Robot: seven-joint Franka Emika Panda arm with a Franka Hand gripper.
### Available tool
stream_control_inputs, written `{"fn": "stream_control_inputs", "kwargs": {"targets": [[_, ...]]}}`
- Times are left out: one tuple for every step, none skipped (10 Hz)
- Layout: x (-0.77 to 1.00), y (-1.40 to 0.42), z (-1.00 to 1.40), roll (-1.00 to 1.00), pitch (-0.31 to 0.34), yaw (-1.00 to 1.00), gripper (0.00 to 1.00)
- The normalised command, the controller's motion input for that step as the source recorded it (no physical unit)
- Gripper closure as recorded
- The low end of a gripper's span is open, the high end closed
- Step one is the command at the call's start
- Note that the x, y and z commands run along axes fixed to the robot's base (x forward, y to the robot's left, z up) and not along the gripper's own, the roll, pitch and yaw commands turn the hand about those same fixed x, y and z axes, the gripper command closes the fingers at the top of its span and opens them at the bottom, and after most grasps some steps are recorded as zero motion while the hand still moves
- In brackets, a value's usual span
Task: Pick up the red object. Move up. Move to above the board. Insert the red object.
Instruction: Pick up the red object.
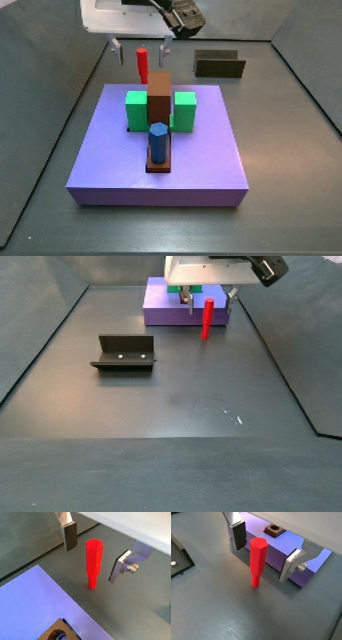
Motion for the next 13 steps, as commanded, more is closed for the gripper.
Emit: {"fn": "stream_control_inputs", "kwargs": {"targets": [[-0.14, 0.0, -0.07, 0.1, 0.0, 0.0, 0.0], [-0.09, 0.0, -0.01, 0.03, 0.0, 0.0, 0.0], [-0.01, 0.08, -0.06, 0.0, 0.0, 0.0, 0.0], [-0.02, 0.14, -0.07, 0.0, 0.0, 0.04, 0.0], [-0.02, 0.0, 0.0, 0.0, 0.0, 0.0, 0.0], [-0.04, 0.0, 0.0, 0.0, 0.0, 0.0, 0.0], [-0.08, -0.09, -0.06, 0.0, 0.0, 0.0, 0.0], [-0.07, -0.12, -0.08, 0.0, 0.0, -0.07, 0.0], [-0.01, 0.0, -0.04, 0.02, 0.0, -0.05, 0.0], [0.0, 0.02, 0.0, 0.0, 0.0, 0.0, 0.0], [-0.02, 0.11, 0.0, 0.0, 0.0, 0.0, 0.0], [-0.06, 0.03, -0.05, 0.0, -0.009, 0.0, 0.0], [0.0, 0.0, 0.0, 0.0, 0.0, 0.0, 0.0]]}}
